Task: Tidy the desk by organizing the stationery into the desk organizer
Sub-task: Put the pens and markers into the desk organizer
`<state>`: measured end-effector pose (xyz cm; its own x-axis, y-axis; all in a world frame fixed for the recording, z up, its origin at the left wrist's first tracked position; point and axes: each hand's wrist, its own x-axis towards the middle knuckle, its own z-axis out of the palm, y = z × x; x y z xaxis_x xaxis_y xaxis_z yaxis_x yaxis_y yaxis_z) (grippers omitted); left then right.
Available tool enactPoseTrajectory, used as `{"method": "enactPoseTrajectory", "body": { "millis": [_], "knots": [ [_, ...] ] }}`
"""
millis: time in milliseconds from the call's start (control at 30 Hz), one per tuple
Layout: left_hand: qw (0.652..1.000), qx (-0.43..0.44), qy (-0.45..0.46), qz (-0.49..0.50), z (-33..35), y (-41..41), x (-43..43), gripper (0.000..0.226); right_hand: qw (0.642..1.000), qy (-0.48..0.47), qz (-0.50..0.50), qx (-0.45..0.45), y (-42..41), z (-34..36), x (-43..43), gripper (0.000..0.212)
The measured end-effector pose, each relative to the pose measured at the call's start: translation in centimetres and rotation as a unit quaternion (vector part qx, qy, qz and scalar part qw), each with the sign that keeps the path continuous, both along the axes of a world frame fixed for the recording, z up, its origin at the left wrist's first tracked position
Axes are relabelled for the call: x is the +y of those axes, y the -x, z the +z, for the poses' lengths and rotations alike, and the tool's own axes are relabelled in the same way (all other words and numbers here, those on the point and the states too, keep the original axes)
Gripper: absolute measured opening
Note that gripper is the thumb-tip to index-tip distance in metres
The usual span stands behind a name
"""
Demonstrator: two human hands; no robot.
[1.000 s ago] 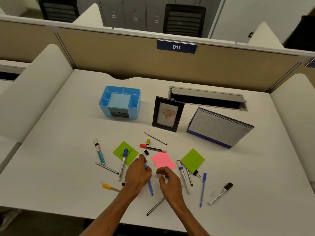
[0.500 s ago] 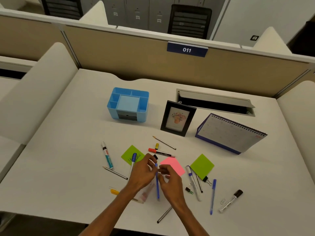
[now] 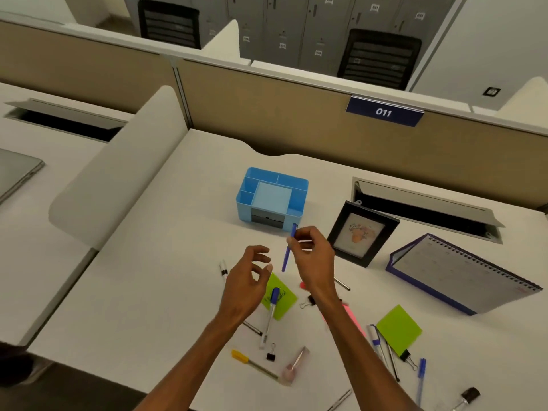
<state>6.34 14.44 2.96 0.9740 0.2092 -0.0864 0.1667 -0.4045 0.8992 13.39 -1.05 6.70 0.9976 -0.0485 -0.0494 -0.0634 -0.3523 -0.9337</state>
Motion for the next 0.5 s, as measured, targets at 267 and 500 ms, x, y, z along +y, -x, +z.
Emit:
{"method": "enactPoseTrajectory", "body": {
  "millis": [267, 500],
  "knots": [
    [0.995, 0.042, -0.073, -0.059, -4.1, 1.1, 6.0, 0.023, 0.996, -0.021, -0.021, -0.083, -11.5, 2.4, 9.2, 0.02],
    [0.991, 0.057, -0.075, -0.093, -6.2, 1.9, 8.2, 0.025, 0.994, 0.001, -0.052, -0.101, -17.8, -0.4, 14.0, 0.018]
  ]
}}
